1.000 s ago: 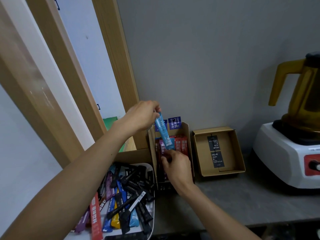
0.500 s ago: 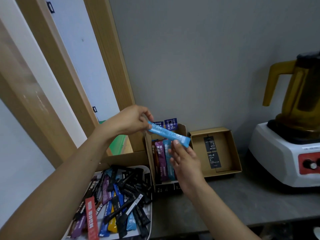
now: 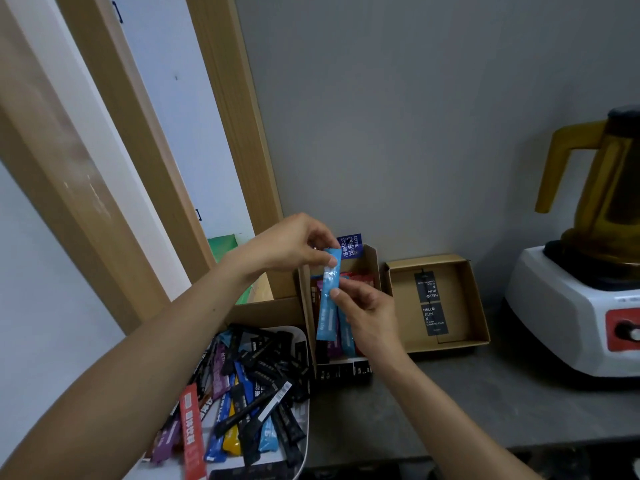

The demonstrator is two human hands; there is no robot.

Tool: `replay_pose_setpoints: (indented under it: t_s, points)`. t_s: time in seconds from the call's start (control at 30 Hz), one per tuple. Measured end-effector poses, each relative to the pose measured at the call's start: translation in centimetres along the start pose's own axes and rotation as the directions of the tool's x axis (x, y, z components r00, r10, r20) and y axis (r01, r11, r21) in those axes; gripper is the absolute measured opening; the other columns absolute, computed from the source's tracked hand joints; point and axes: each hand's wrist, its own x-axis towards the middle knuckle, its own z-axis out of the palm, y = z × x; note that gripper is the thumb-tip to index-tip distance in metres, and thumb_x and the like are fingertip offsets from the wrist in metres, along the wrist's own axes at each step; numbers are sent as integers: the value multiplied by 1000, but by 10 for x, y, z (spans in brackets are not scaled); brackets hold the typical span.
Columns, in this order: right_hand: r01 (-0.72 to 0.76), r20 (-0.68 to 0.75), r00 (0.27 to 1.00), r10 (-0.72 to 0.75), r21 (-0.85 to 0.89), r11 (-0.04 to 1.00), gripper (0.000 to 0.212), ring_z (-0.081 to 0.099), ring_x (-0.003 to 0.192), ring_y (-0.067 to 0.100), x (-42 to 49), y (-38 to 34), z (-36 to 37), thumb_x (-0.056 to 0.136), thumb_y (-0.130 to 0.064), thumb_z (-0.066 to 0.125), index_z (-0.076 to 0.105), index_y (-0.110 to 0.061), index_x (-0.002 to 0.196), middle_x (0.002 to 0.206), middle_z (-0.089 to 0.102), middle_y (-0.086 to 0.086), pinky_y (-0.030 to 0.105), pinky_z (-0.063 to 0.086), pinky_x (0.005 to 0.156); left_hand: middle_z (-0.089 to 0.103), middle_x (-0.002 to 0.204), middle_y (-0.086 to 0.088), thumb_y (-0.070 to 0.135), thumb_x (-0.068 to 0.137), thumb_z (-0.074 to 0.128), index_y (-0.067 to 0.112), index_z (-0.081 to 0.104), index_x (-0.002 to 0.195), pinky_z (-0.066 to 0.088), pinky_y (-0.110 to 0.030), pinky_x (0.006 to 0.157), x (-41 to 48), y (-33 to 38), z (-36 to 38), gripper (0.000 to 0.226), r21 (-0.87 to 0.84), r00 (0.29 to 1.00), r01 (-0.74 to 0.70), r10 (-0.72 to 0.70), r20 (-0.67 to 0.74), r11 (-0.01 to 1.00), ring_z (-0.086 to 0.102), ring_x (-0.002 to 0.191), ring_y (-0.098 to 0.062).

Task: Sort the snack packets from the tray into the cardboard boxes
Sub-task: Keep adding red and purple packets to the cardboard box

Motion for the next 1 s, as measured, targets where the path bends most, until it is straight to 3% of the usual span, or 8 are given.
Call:
replay_pose_setpoints:
  t_s: [0.17,0.3,0.5,0.63,0.73,0.87,0.93,1.0]
  points:
    - [-50,-30,998,47,-87,995,22,74,96,4,-5,17,-4,91,-19,75,71,-24,112,105,76,-5,20,60,73,78,86,7,23,87,81,20,76,102,60,-25,70,8,-5,7,17,-42,999,45,-45,2,998,74,74,-3]
    - [-56,-19,998,55,-92,994,19,74,93,6,-4,19,-6,91,-20,75,73,-20,110,103,77,-2,23,60,73,74,86,11,22,89,79,23,76,94,52,-19,64,10,-8,9,6,-11,994,58,-59,-90,998,69,73,2]
    - [4,31,1000,3,-224,975,27,71,100,2,-1,21,-8,91,-21,76,66,-34,113,105,73,-6,24,60,81,71,93,11,30,94,73,23,78,102,51,-25,70,8,-16,6,12,173,994,106,-97,-59,979,65,88,-7]
    - [37,11,999,-35,-310,950,19,69,103,4,-3,30,-1,94,-27,73,69,-30,112,109,71,-10,28,61,84,69,96,13,33,94,72,25,76,107,47,-31,82,7,-16,7,16,280,997,78,-73,-27,957,62,92,-7]
    - [38,3,999,-41,-429,902,11,69,100,4,-4,40,-1,96,-29,70,70,-30,107,106,69,-11,27,62,80,65,92,18,37,92,73,29,75,104,35,-42,96,10,-18,9,15,445,997,75,-63,-42,892,59,96,-8]
    - [38,-18,998,-59,-566,824,16,68,100,5,-4,50,-1,95,-35,71,67,-31,110,108,68,-13,29,63,80,67,93,16,36,90,75,29,76,98,31,-41,93,11,-13,18,11,631,1000,4,-20,19,776,57,98,-10]
    - [67,-2,996,-93,-674,736,19,67,103,6,-3,51,1,94,-36,71,65,-31,112,112,67,-13,32,63,84,69,94,11,30,89,76,26,73,91,31,-41,95,15,-7,22,5,717,1000,-16,4,19,697,58,97,-13]
    - [102,39,993,-113,-768,632,18,67,109,10,-3,52,2,95,-33,71,66,-29,112,119,68,-8,34,62,88,67,88,6,23,89,74,24,64,77,31,-42,96,19,-2,28,15,770,1000,-8,5,7,638,60,93,-17]
